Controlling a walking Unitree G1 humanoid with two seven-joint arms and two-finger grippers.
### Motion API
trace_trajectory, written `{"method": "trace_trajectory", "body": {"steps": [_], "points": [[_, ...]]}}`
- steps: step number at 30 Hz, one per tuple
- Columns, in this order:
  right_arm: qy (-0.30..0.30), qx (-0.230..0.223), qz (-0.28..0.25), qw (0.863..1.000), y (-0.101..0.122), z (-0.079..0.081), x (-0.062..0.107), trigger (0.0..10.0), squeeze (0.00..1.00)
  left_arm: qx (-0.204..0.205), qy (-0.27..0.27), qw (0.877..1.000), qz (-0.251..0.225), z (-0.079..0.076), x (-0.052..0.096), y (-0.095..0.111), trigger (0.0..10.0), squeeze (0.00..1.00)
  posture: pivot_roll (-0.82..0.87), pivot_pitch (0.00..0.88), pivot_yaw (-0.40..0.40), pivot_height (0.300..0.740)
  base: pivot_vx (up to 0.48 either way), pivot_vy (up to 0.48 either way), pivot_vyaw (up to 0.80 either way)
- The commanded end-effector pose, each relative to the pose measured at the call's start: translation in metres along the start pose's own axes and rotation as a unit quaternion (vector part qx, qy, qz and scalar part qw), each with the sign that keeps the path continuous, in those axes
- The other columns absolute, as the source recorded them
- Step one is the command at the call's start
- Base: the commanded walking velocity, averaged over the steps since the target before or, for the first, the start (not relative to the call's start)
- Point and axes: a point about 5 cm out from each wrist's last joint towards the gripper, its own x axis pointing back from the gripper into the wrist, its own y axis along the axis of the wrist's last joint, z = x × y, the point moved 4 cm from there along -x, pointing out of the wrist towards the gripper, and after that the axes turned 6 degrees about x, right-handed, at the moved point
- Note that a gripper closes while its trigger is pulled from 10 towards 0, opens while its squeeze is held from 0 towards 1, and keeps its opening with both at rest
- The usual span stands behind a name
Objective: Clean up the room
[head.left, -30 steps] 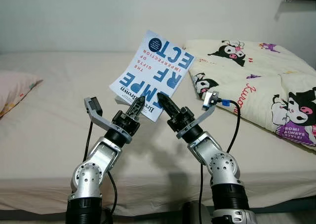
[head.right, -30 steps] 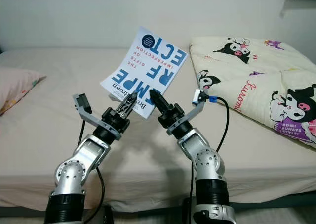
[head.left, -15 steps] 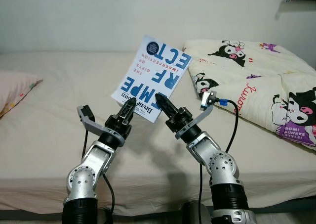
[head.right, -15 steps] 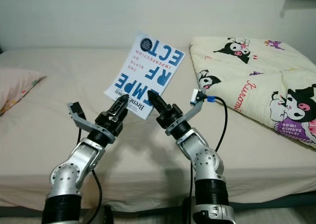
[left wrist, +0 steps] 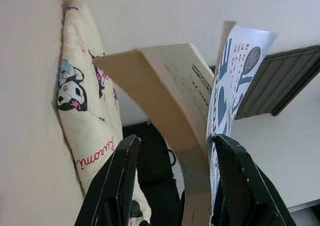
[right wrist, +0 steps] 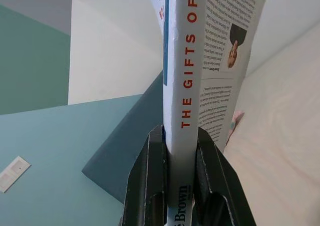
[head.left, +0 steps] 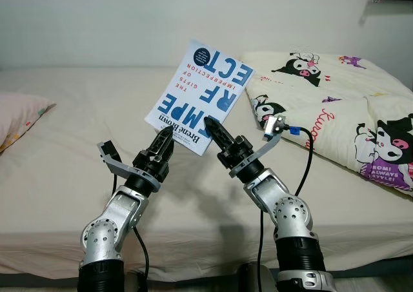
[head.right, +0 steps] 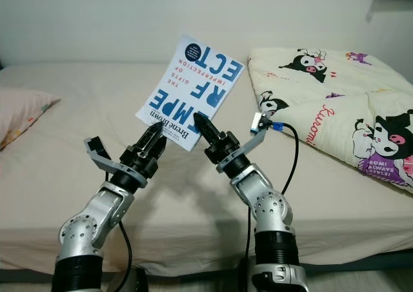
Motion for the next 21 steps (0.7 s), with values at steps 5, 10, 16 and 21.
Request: {"method": "trace_trajectory", "body": {"steps": [5,10,16,21], "points": [[0.074,-0.01,-0.037,0.996,0.015,0.036,-0.03,0.0,0.0,0.055,0.041,0.998,0.015,0.021,0.002,-0.027,10.0,0.0,-0.01,0.029,-0.051,0.56,0.0,0.0,0.0],[0.081,-0.011,-0.042,0.996,0.018,0.039,-0.034,0.0,0.0,0.064,0.05,0.996,0.024,0.024,-0.001,-0.033,10.0,0.0,-0.01,0.029,-0.053,0.56,0.0,0.0,0.0],[0.082,-0.017,-0.036,0.996,0.012,0.039,-0.035,0.0,0.0,0.075,0.044,0.996,0.007,0.021,-0.01,-0.029,10.0,0.0,0.0,0.029,-0.056,0.56,0.0,0.0,0.0],[0.074,-0.024,-0.024,0.997,0.003,0.036,-0.03,0.0,0.0,0.094,0.029,0.995,-0.028,0.016,-0.019,-0.015,10.0,0.0,-0.01,0.03,-0.054,0.56,0.0,0.0,0.0]]}}
